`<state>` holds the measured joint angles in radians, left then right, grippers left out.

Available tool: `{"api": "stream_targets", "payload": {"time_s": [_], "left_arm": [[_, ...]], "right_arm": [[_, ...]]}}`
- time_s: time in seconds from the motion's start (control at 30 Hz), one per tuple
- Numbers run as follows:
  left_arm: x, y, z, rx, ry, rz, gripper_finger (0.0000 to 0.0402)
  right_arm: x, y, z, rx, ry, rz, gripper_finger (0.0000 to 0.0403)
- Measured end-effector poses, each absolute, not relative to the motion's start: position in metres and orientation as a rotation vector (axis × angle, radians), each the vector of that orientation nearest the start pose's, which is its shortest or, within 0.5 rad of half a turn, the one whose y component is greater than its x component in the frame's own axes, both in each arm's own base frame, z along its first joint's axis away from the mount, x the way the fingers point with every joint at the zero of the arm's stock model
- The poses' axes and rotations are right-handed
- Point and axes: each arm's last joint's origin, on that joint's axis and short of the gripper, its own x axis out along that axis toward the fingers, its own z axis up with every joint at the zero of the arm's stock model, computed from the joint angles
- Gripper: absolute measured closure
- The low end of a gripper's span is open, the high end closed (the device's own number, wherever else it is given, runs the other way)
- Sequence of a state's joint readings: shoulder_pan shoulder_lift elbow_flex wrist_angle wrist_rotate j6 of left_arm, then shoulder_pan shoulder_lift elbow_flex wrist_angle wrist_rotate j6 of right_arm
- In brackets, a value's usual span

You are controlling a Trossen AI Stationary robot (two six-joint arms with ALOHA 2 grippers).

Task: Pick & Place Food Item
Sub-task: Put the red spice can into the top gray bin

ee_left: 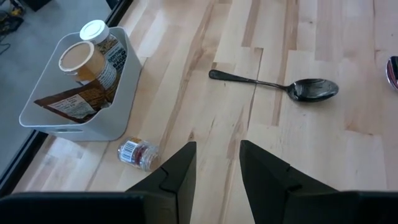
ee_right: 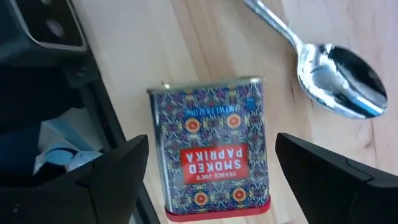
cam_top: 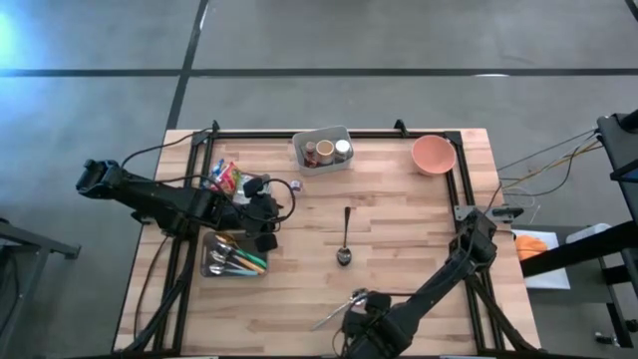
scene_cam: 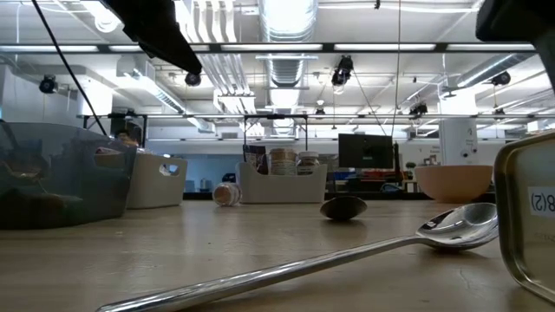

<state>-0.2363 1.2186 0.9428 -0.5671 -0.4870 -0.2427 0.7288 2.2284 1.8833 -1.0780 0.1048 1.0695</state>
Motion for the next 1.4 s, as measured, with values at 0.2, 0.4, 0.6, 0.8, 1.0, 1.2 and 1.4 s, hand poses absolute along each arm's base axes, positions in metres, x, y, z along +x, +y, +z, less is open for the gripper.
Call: {"api": "stream_targets", "payload": {"time_s": [0.2, 0.4, 0.6, 0.8, 1.0, 1.2, 1.4], "left_arm": [[0.240, -0.044, 0.273, 0.069, 0.751, 0.328, 0.0276], [0.240, -0.044, 0.273, 0.069, 0.751, 0.328, 0.0276], [0.240, -0.044, 0.273, 0.070, 0.751, 0.328, 0.0276], [0.240, -0.044, 0.273, 0.069, 0.751, 0.328, 0.0276], [0.240, -0.044, 0.273, 0.069, 0.751, 0.328, 0.0276], [0.240, -0.044, 0.273, 0.069, 0.751, 0.328, 0.0276], [0.240, -0.044, 0.273, 0.068, 0.751, 0.328, 0.0276]], "right_arm": [[0.333, 0.293, 0.179, 0.296, 1.391, -0.237, 0.0057], [0.331, 0.291, 0.170, 0.290, 1.398, -0.240, 0.0057], [0.330, 0.291, 0.160, 0.304, 1.404, -0.230, 0.0057], [0.330, 0.291, 0.156, 0.314, 1.404, -0.220, 0.0057], [0.330, 0.291, 0.156, 0.314, 1.403, -0.214, 0.0065], [0.329, 0.292, 0.156, 0.338, 1.442, -0.184, 0.0092], [0.328, 0.292, 0.155, 0.339, 1.443, -0.183, 0.0115]]}}
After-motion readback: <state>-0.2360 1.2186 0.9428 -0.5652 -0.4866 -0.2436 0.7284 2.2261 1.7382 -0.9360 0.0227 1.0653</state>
